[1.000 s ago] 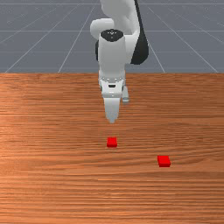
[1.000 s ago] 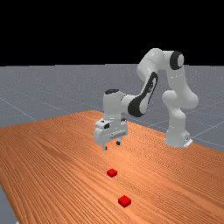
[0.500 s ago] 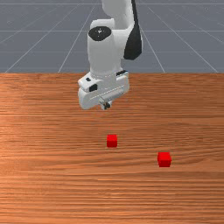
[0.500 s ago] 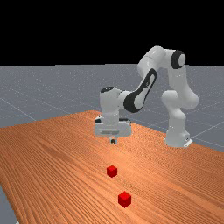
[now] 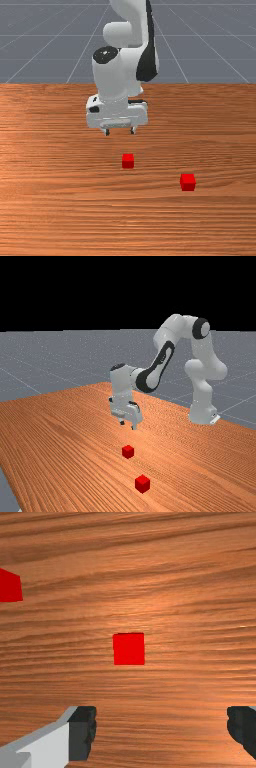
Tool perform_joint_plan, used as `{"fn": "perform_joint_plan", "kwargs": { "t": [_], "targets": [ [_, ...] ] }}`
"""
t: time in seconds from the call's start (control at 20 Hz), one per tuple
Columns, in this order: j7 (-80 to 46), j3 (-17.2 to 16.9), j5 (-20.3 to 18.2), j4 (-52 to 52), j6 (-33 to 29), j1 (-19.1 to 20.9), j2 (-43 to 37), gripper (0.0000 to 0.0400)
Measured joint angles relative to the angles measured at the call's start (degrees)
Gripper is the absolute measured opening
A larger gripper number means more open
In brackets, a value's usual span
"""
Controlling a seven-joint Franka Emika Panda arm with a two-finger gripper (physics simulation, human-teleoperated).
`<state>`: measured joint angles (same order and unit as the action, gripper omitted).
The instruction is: Stack all the cube
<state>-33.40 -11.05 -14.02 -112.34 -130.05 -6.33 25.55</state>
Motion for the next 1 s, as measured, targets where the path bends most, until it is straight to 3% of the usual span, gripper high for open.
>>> {"fn": "perform_joint_plan", "kwargs": {
  "t": [0.2, 0.6, 1.0],
  "targets": [
    [0.29, 1.51, -1.69, 0.70, -9.13, -0.67, 6.24, 0.0398],
    [-0.88, 1.94, -1.98, 0.63, -15.77, -2.19, 10.95, 0.0400],
    [-8.04, -3.25, 3.38, 0.53, -18.72, -8.69, 14.90, 0.0400]
  ]
}}
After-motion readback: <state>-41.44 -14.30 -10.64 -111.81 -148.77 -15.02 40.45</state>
